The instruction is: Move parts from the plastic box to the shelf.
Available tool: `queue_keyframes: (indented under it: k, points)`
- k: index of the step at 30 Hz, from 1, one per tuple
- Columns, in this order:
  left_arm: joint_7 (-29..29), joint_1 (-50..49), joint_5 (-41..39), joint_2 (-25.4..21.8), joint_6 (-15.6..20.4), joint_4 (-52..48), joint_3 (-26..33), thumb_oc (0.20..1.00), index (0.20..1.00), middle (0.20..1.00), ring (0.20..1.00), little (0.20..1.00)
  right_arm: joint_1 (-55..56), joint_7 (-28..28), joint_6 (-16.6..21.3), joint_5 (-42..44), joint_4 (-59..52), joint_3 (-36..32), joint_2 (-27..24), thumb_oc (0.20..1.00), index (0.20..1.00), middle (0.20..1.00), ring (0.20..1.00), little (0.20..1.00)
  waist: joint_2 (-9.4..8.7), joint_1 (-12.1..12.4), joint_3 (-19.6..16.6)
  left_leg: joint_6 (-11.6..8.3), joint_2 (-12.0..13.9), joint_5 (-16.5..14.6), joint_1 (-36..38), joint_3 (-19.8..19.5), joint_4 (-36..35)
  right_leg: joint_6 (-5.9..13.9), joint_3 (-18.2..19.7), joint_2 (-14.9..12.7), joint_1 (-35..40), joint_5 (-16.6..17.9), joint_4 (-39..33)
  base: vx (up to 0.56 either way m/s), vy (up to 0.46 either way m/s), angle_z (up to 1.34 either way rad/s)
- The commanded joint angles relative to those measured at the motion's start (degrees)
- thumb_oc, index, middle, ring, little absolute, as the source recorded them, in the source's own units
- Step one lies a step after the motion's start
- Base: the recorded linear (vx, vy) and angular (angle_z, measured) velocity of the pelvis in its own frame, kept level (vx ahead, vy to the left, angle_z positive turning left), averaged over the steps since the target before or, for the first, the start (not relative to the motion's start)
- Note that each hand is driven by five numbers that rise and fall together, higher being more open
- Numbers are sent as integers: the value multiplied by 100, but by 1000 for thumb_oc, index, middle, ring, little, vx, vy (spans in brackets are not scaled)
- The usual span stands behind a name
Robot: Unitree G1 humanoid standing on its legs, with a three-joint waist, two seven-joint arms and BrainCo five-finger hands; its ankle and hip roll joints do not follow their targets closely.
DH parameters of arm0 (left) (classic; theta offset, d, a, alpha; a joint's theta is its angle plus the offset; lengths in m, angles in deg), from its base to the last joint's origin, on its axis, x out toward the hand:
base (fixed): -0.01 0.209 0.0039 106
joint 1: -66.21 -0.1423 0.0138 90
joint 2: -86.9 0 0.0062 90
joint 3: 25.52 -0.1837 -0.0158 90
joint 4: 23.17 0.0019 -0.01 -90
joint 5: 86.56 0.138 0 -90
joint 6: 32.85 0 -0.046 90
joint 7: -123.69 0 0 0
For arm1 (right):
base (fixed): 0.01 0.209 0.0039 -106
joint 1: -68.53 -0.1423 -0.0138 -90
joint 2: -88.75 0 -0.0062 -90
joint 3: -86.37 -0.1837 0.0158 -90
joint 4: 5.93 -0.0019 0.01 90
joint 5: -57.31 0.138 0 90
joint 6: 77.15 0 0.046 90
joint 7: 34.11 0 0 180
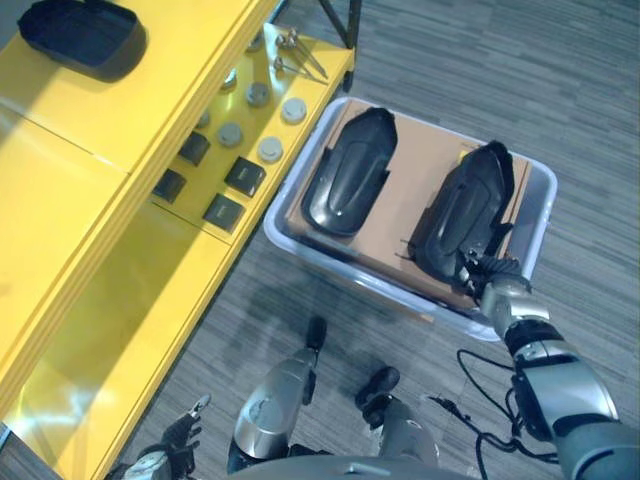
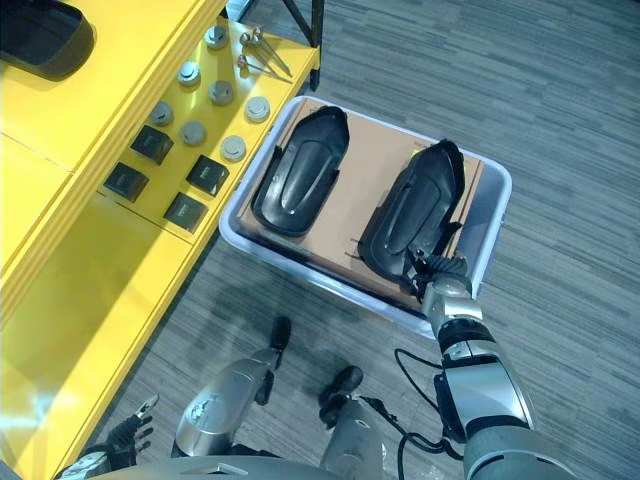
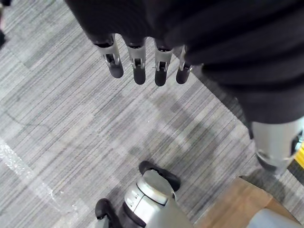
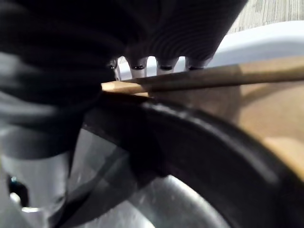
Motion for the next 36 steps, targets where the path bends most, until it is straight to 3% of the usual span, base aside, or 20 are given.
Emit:
queue_keyframes:
  k: [1,2,13,18,22,24,25,26,30,34,35,36]
  points:
    - [-16,40,-174,-200,-16,-140,-238,1000,1000,1000,1000,1000,-19,66,-40,-42,1,346,-153,470,470,470,470,470,30,219,148,-285,46,-330,-370,-371,379,523,502,-326,193,322,-452,-30,7,2]
    - [-14,41,-157,-201,-15,-162,-233,1000,1000,1000,1000,1000,-28,55,-46,-64,16,352,-159,200,200,200,200,200,32,222,156,-284,39,-330,-376,-376,382,529,506,-329,177,324,-438,0,0,0]
    - [-278,-33,-252,-220,310,-513,-268,1000,1000,1000,1000,1000,99,250,249,234,-149,257,-220,200,200,200,200,200,-69,164,54,-291,98,-349,-150,-302,258,555,531,-277,330,342,-509,-2,-12,0]
    - [-696,-48,-624,-337,396,-1656,-299,1000,1000,1000,1000,1000,656,536,567,88,-1207,-11,-245,200,200,200,200,200,-223,-26,-207,-281,223,-271,223,-160,29,535,511,-174,636,493,-728,-31,-61,-4]
    - [-893,51,-1307,-526,-86,-3157,-113,1000,1000,1000,1000,1000,1450,550,635,-402,-2441,-256,-209,200,200,200,200,200,-383,-220,-513,-294,350,-323,686,-21,-192,554,591,-53,1010,509,-921,63,-87,-12]
    - [-1046,141,-1410,-508,-34,-3620,8,1000,1000,1000,1000,1000,1756,352,679,-614,-2804,-346,-179,200,200,200,200,200,-453,-299,-656,-299,397,-345,857,42,-263,556,622,-8,1149,525,-1006,70,-102,-25]
    - [-976,198,-1445,-494,-64,-3859,26,953,953,953,953,953,1864,254,701,-701,-2918,-345,-168,200,200,200,200,200,-484,-331,-733,-306,421,-352,930,68,-287,549,633,9,1215,532,-1049,60,-80,-21]
    - [-939,244,-1484,-488,-89,-4025,31,1000,1000,1000,1000,1000,1922,198,708,-773,-2993,-342,-154,200,200,200,200,200,-502,-347,-782,-312,438,-358,979,82,-299,545,645,20,1260,538,-1076,85,-84,-20]
    - [-1080,762,-1433,-355,-587,-4756,-245,1000,1000,1000,1000,1000,1825,-131,614,-1135,-3309,10,-28,200,200,200,200,200,-592,-470,-1071,-327,525,-420,1257,172,-326,496,741,86,1502,542,-1216,66,-69,-26]
    - [-642,1646,-1614,-66,-1246,-4908,-888,1000,1000,1000,1000,1000,1243,-296,323,-1306,-3408,713,204,200,200,200,200,200,-539,-645,-1297,-348,568,-424,1446,289,-349,472,851,106,1643,552,-1314,24,13,-29]
    - [-454,1908,-1740,31,-1617,-4880,-1001,1000,1000,1000,1000,1000,1085,-307,257,-1333,-3403,911,313,200,200,200,200,200,-510,-699,-1352,-355,572,-423,1498,314,-365,479,889,108,1678,561,-1347,14,27,-29]
    - [-335,2029,-1692,79,-1749,-4823,-1083,1000,1000,1000,1000,1000,1020,-291,234,-1320,-3405,1006,372,200,200,200,200,200,-494,-731,-1383,-357,575,-424,1520,330,-366,485,908,107,1693,566,-1363,14,18,-8]
